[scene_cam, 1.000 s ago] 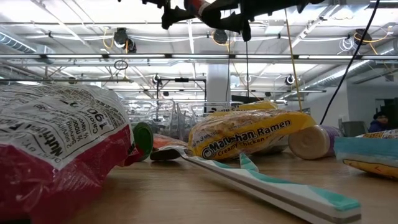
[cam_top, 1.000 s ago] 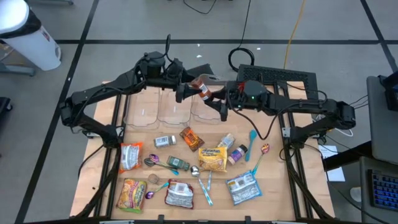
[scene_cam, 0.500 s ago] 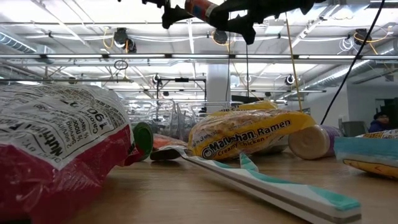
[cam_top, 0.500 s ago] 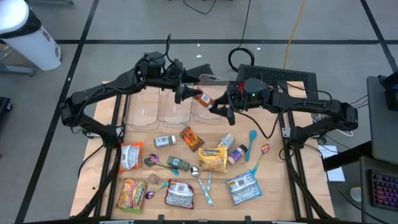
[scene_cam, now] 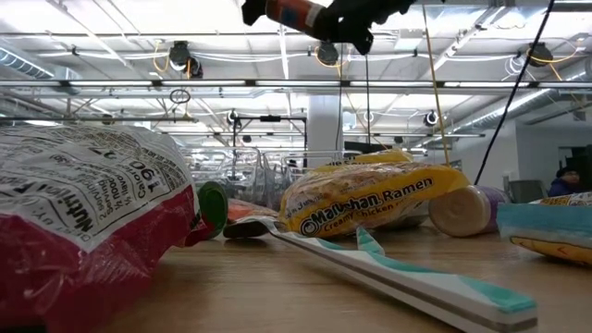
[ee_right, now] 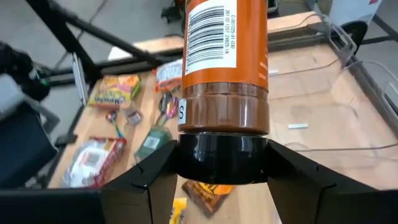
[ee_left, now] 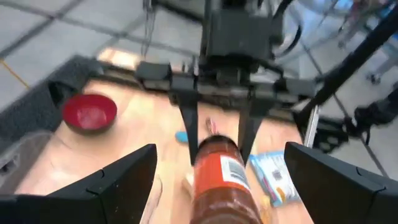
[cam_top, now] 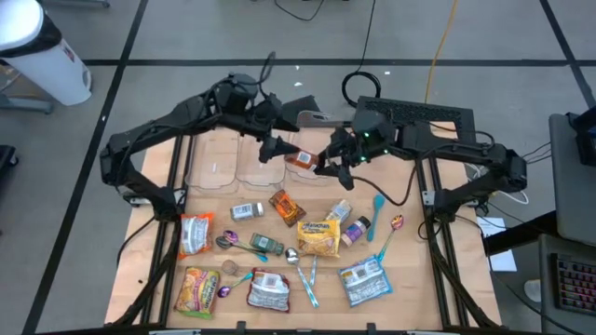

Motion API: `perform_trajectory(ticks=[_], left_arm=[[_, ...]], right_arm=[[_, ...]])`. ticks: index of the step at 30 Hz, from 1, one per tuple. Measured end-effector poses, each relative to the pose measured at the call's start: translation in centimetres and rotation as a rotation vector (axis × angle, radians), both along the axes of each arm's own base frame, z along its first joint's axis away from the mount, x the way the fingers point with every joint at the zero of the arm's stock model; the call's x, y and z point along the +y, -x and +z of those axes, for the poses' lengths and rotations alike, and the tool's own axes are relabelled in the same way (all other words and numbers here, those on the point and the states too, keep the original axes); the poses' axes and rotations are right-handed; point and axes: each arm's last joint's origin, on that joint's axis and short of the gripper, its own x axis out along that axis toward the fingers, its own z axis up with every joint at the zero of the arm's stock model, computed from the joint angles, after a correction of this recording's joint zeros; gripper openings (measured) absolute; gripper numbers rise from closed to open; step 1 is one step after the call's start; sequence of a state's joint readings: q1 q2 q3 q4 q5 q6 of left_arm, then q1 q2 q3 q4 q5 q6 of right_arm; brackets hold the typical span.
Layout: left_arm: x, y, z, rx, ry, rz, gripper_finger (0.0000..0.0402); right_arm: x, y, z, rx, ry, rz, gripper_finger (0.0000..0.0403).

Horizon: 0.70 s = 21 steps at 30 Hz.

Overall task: Pick & Place Food Item
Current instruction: Adjust the orange spice bottle in the left transparent bin

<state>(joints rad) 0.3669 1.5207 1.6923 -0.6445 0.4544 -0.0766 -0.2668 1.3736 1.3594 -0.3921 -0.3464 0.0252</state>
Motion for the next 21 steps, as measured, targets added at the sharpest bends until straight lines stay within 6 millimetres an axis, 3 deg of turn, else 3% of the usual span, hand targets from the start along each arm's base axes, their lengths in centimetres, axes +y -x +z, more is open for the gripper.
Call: perform_trajectory(ticks=[6, 11, 21], left_arm=[[0.0, -1.8, -1.1, 0.100, 0.018, -0.039, 0.0360], [-0.1, -2.8, -1.8, 0.150, 0.049, -0.079, 0.0360], [-0.2, -2.7, -2.8, 0.263, 0.054, -0.091, 0.0360]], right_arm=[[0.1, -1.0, 1.3, 0.035, 0.055, 0.047, 0.0196], [0.2, -1.6, 0.9, 0.070, 0.064, 0.067, 0.0196], [0.3, -1.5, 1.2, 0.055, 0.078, 0.069, 0.0196]])
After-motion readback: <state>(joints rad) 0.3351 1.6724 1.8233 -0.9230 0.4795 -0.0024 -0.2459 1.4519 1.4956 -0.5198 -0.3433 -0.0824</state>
